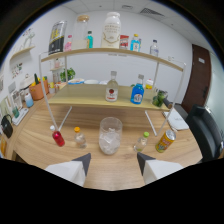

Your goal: Make me a cup of Vodka Sunrise.

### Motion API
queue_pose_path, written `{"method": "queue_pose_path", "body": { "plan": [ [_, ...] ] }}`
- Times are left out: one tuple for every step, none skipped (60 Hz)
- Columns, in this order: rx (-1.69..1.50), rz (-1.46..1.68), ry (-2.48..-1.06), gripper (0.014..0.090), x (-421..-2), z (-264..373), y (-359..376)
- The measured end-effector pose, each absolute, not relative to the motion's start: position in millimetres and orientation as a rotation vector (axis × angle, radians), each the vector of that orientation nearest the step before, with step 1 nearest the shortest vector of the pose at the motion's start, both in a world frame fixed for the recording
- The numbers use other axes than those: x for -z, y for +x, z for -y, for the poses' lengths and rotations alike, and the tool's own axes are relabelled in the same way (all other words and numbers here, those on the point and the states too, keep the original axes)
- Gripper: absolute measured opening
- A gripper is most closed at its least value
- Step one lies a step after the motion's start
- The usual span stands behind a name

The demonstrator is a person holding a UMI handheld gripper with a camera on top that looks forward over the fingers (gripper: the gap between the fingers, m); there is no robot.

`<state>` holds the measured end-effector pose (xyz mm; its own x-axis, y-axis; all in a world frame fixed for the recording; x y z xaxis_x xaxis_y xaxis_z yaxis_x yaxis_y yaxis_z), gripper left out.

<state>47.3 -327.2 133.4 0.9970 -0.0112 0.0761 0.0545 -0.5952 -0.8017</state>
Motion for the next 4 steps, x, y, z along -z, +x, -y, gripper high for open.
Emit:
{"method": "queue_pose_path", "body": {
  "plan": [
    [0.093,0.032,-2.205,0.0862,-133.3,327.0,47.4],
    [0.096,0.034,-2.205,0.0862,-133.0,327.0,47.4],
    [0.096,0.035,-2.206,0.0861,-132.8,327.1,47.0],
    [0.094,0.035,-2.206,0.0861,-132.8,327.1,46.4]
  ]
}}
